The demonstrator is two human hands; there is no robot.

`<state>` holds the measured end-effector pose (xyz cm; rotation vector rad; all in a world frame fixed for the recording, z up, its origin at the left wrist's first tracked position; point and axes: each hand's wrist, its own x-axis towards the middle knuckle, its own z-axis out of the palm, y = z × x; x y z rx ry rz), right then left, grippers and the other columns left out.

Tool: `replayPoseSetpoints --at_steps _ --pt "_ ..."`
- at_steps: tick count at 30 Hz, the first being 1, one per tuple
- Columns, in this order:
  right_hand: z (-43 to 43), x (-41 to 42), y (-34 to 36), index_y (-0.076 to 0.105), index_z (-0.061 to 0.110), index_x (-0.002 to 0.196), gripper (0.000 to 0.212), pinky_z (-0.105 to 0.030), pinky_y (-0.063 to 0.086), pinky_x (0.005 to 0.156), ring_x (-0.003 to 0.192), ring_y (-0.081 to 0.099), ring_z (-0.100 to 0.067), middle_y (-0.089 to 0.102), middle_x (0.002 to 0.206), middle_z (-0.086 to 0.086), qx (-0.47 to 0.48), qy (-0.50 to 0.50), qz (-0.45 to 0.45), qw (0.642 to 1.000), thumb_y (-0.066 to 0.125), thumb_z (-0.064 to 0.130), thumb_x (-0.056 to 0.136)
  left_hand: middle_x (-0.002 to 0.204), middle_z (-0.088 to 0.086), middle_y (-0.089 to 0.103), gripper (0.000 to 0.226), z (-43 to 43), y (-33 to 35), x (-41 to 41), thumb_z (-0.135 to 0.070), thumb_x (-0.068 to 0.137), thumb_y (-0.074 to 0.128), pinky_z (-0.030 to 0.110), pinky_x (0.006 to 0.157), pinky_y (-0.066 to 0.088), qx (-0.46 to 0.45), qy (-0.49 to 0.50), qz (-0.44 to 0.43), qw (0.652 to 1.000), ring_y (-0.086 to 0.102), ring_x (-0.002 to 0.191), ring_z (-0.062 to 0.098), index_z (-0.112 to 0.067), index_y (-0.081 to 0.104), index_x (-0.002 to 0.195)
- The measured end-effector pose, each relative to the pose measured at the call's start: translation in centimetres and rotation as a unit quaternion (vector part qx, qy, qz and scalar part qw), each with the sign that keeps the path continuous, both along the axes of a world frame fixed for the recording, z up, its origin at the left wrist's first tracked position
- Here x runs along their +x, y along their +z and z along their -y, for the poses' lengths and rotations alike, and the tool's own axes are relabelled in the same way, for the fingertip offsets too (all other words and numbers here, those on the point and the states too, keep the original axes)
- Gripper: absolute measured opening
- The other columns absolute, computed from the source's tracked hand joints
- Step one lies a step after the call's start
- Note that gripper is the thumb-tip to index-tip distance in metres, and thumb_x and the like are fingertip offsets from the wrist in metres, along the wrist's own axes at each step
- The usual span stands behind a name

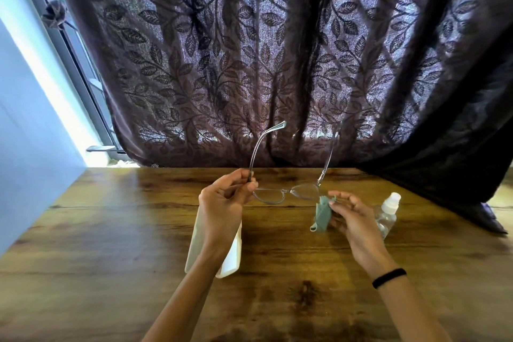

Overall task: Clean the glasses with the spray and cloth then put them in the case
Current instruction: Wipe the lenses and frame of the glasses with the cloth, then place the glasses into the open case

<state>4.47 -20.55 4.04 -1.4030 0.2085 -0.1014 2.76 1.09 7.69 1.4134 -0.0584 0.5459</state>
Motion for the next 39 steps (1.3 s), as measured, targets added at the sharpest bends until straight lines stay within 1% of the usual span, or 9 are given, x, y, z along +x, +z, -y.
replayPoseSetpoints --at_steps 3,5,8,11,16,23,29,33,39 --pt "0.8 -0.3 -1.2 0.063 0.009 0.096 0.023 -0.037 0.05 0.078 0.099 0.06 -0.027 0.064 0.109 -0.014 0.055 0.022 -0.083 0.995 0.041 0.003 0.094 0.073 -0.009 0.074 0.031 0.0 -0.3 0.1 0.008 0.075 0.067 0.018 0.061 0.055 0.0 -0.003 -0.006 1.0 0.07 0.073 0.011 -0.02 0.069 0.086" --pt "1.0 -0.7 -2.1 0.063 0.008 0.097 0.025 -0.037 0.048 0.083 0.103 0.057 -0.025 0.062 0.115 -0.014 -0.03 0.038 -0.103 0.994 0.039 0.005 0.095 0.072 -0.007 0.073 0.03 0.1 -0.4 0.2 0.008 0.075 0.067 0.019 0.061 0.055 -0.002 -0.002 -0.009 1.0 0.07 0.072 0.012 -0.02 0.069 0.085" --pt "0.8 -1.2 -2.3 0.061 0.013 0.108 0.022 -0.028 0.044 0.089 0.103 0.055 -0.013 0.059 0.119 -0.006 -0.144 0.025 -0.046 0.988 0.043 0.008 0.095 0.071 -0.006 0.073 0.03 0.1 -0.4 0.3 0.009 0.074 0.067 0.019 0.061 0.056 -0.005 -0.005 -0.011 1.0 0.07 0.072 0.013 -0.018 0.07 0.085" --pt "0.5 -1.0 -0.7 0.06 0.014 0.11 0.022 -0.031 0.047 0.095 0.109 0.057 -0.013 0.063 0.116 -0.004 -0.131 -0.003 0.057 0.99 0.052 0.01 0.09 0.072 -0.006 0.073 0.03 0.1 -0.5 0.4 0.009 0.074 0.067 0.02 0.061 0.056 -0.008 -0.007 -0.011 1.0 0.07 0.073 0.013 -0.019 0.069 0.086" --pt "-0.2 -0.1 2.1 0.065 0.026 0.099 0.023 -0.017 0.055 0.077 0.088 0.066 -0.003 0.07 0.096 0.007 -0.089 0.008 0.152 0.984 0.062 0.02 0.077 0.076 -0.003 0.074 0.028 -0.1 -0.8 0.5 0.007 0.074 0.068 0.02 0.062 0.056 -0.015 -0.021 -0.014 1.0 0.071 0.077 0.017 -0.018 0.07 0.088" --pt "-0.3 1.0 2.5 0.068 0.027 0.093 0.024 -0.011 0.052 0.067 0.073 0.065 0.002 0.071 0.088 0.007 -0.135 0.006 0.194 0.972 0.066 0.007 0.079 0.078 -0.001 0.074 0.028 -0.6 -0.8 0.4 0.006 0.074 0.068 0.023 0.065 0.057 -0.011 -0.056 -0.02 0.998 0.071 0.079 0.019 -0.018 0.07 0.089" --pt "-0.5 0.6 2.4 0.064 0.025 0.099 0.033 -0.002 0.046 0.075 0.087 0.06 0.014 0.064 0.092 0.018 -0.32 0.008 0.243 0.916 0.062 -0.003 0.082 0.073 0.0 0.074 0.025 -0.5 -1.1 0.3 0.007 0.073 0.066 0.022 0.062 0.056 -0.027 -0.071 -0.046 0.996 0.07 0.074 0.016 -0.014 0.07 0.087" --pt "-0.4 0.2 2.0 0.071 0.02 0.1 0.044 -0.026 0.05 0.08 0.09 0.058 -0.012 0.065 0.09 0.001 -0.444 0.061 0.256 0.857 0.052 -0.016 0.082 0.07 0.002 0.072 0.023 -0.5 -1.1 0.5 0.012 0.073 0.063 0.023 0.06 0.056 -0.042 -0.099 -0.05 0.993 0.069 0.07 0.016 0.0 0.067 0.092" --pt "-0.2 0.1 2.5 0.072 0.018 0.099 0.039 -0.026 0.046 0.078 0.089 0.053 -0.015 0.059 0.084 0.007 -0.481 0.075 0.26 0.834 0.052 -0.011 0.083 0.071 0.001 0.073 0.023 -1.4 -1.0 0.7 0.011 0.073 0.065 0.022 0.062 0.056 0.01 -0.124 -0.067 0.99 0.07 0.071 0.015 -0.007 0.069 0.087"
